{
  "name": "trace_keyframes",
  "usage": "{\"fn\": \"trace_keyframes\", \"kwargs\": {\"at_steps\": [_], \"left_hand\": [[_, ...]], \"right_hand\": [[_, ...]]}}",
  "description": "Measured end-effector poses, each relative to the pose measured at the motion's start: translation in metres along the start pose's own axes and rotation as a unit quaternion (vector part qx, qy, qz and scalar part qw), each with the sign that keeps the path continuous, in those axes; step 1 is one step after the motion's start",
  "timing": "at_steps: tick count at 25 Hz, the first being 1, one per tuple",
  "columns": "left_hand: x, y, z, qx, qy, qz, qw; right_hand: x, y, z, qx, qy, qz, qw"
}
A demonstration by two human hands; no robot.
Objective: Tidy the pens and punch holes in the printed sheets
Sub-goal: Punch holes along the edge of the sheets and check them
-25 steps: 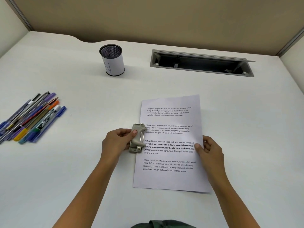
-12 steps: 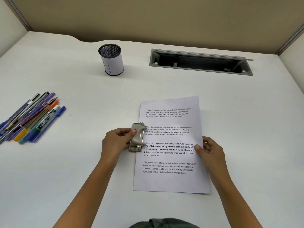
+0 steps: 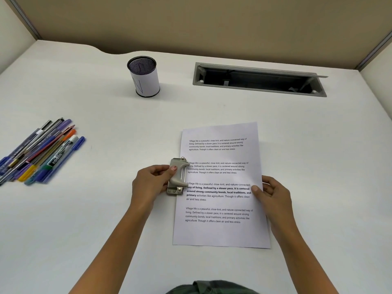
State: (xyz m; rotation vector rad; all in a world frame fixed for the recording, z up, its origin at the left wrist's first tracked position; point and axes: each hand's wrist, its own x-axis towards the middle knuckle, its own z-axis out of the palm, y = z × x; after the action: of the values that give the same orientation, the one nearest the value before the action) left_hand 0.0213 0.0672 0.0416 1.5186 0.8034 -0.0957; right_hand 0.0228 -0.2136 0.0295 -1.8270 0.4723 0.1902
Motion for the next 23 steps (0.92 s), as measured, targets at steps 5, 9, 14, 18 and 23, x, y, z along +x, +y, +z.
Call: {"fn": "trace_keyframes", "kwargs": {"at_steps": [5, 9, 14, 18, 23], "left_hand": [[0.0005, -0.0003, 0.0009, 0.002, 0.002, 0.001, 1.000], [0.0008, -0.0006, 0.0006, 0.003, 0.003, 0.002, 1.000], [0.0005, -0.0003, 0.0016, 0.006, 0.006, 0.005, 1.000], [0.0003, 0.0002, 0.0018, 0.005, 0.004, 0.004, 1.000], [0.0009, 0.0001, 0.0019, 0.001, 0.005, 0.002, 1.000]], "right_hand": [[-0.0007, -0.0007, -0.0001, -0.007, 0.002, -0.002, 1.000], [-0.0010, -0.0014, 0.0026, -0.002, 0.011, -0.004, 1.000], [-0.0002, -0.0011, 0.0063, -0.005, 0.005, -0.006, 1.000], [0.0038, -0.0009, 0.0000, -0.004, -0.010, -0.004, 1.000], [0.0019, 0.0014, 0.0023, -0.007, -0.010, -0.006, 1.000]]}}
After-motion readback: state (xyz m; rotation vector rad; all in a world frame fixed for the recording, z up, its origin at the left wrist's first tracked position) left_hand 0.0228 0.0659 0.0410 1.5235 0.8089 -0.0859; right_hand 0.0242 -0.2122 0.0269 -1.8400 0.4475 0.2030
